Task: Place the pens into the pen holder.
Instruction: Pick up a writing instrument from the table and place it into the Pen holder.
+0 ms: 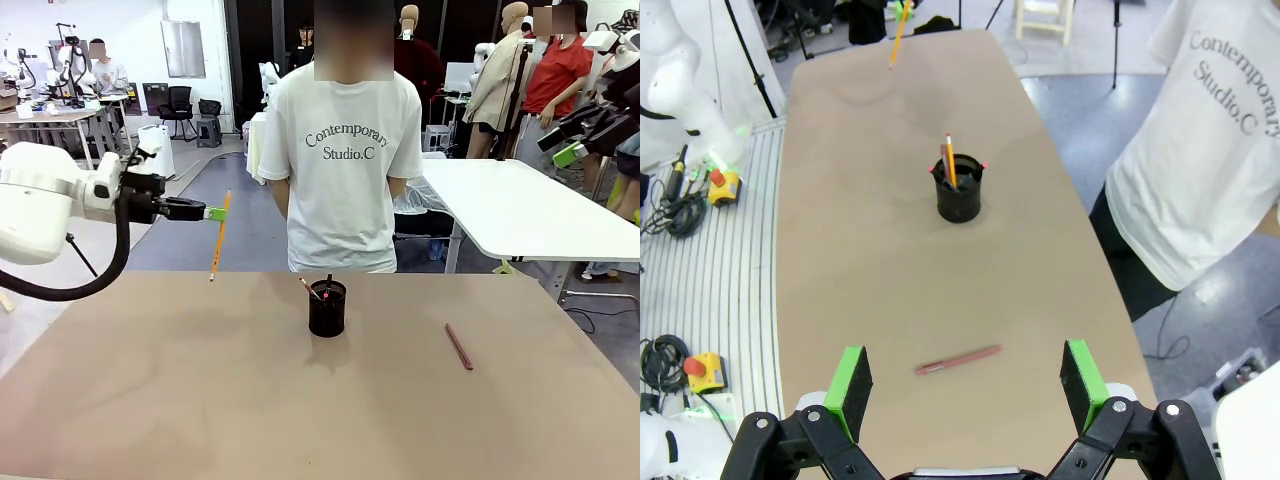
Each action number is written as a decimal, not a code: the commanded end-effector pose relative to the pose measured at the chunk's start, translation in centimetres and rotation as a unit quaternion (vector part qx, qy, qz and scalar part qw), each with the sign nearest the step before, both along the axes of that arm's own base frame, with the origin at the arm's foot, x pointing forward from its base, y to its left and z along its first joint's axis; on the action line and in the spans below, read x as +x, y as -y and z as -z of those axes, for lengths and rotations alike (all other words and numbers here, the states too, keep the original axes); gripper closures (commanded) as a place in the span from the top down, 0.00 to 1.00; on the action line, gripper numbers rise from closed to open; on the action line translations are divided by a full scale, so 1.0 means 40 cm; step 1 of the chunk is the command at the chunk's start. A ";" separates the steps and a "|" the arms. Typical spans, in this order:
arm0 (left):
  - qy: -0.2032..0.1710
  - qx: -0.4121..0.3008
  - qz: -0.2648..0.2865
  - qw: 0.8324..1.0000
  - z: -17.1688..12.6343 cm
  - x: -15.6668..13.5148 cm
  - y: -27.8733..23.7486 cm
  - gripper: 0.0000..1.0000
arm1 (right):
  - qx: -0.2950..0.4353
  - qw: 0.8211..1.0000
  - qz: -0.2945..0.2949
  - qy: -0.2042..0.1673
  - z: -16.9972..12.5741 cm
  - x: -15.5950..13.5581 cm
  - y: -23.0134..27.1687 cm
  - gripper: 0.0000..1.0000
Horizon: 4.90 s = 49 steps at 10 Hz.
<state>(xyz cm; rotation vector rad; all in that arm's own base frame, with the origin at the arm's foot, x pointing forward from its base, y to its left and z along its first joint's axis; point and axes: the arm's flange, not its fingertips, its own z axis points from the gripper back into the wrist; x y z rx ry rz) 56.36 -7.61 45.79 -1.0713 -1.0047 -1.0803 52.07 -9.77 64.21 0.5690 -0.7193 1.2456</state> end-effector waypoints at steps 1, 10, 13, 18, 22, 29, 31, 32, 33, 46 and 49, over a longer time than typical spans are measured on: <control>0.030 -0.005 0.035 0.999 0.011 -0.018 -0.007 0.00 | 0.002 1.000 -0.002 0.002 -0.002 -0.005 -0.003 1.00; 0.070 -0.060 0.075 0.993 0.024 0.023 0.096 0.00 | 0.002 1.000 -0.002 0.002 -0.002 -0.005 -0.003 1.00; 0.123 -0.091 0.128 0.980 0.027 0.067 0.215 0.00 | 0.002 1.000 -0.002 0.002 -0.002 -0.005 -0.003 1.00; 0.224 -0.156 0.176 0.946 0.066 0.141 0.420 0.00 | 0.002 1.000 -0.002 0.002 -0.002 -0.005 -0.003 1.00; 0.233 -0.163 0.174 0.943 0.124 0.193 0.481 0.00 | 0.002 1.000 -0.002 0.002 -0.002 -0.005 -0.003 1.00; 0.181 -0.159 0.191 0.952 0.193 0.167 0.435 0.00 | 0.002 1.000 -0.002 0.002 -0.002 -0.005 -0.003 1.00; 0.170 -0.160 0.196 0.952 0.223 0.179 0.454 0.00 | 0.002 1.000 -0.002 0.002 -0.002 -0.005 -0.003 1.00; 0.168 -0.161 0.196 0.952 0.236 0.184 0.463 0.00 | 0.002 1.000 -0.002 0.002 -0.002 -0.005 -0.003 1.00; 0.167 -0.164 0.200 0.951 0.244 0.194 0.475 0.00 | 0.002 1.000 -0.002 0.002 -0.002 -0.005 -0.003 1.00; 0.157 -0.173 0.219 0.947 0.254 0.211 0.509 1.00 | 0.002 1.000 -0.002 0.002 -0.002 -0.005 -0.003 1.00; 0.154 -0.166 0.217 0.949 0.246 0.198 0.509 1.00 | 0.002 1.000 -0.002 0.002 -0.002 -0.005 -0.003 1.00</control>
